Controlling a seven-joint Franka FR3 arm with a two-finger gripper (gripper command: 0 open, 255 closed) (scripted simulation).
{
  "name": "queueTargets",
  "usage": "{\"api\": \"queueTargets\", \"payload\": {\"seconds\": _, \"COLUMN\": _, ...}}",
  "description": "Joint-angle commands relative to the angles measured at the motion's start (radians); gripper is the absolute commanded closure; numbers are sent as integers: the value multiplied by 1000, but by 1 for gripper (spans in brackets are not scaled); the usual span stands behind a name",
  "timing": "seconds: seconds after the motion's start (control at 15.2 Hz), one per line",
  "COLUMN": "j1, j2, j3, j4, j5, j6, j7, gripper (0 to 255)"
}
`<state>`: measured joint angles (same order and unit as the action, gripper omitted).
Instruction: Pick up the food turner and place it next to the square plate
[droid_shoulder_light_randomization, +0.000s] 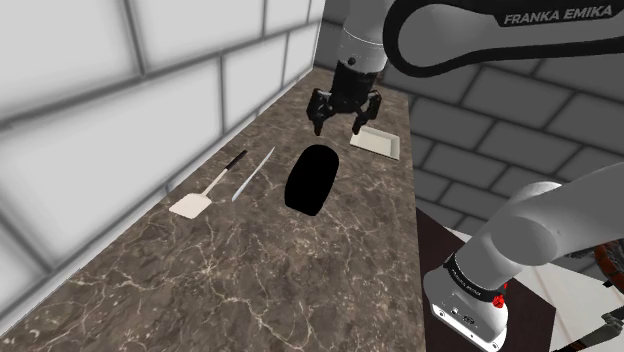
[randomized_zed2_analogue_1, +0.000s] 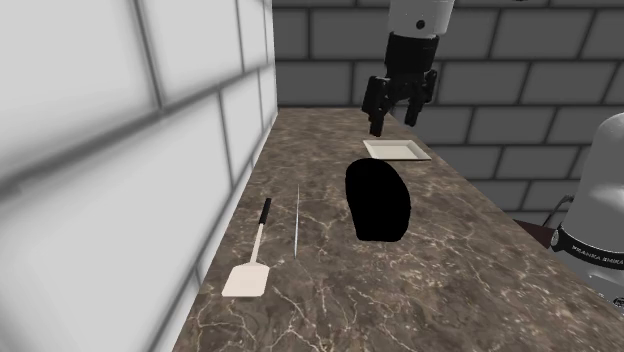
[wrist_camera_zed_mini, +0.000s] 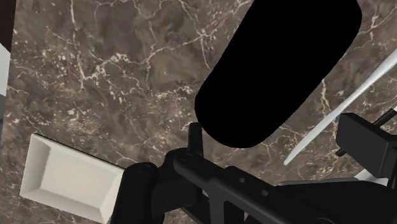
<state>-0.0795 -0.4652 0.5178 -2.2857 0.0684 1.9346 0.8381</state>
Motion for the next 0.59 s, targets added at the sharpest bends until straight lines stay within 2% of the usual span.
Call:
{"api": "queueTargets", "payload": {"seconds": 0.0, "j1": -22, "j2": 76, "j3": 54, "j4": 39, "j5": -11, "j6": 28, "j7": 99, "gripper": 0}}
{"api": "queueTargets", "payload": {"seconds": 0.26, "j1": -63, "j2": 241, "j3": 156, "j4": 130, "j5": -71, "j6": 70, "j7": 303, "gripper": 0}}
{"api": "queueTargets", "payload": {"seconds": 0.53, "j1": -79, "j2": 441, "j3": 234, "j4": 248, "j5": -190, "j6": 90, "j7": 529, "gripper": 0}}
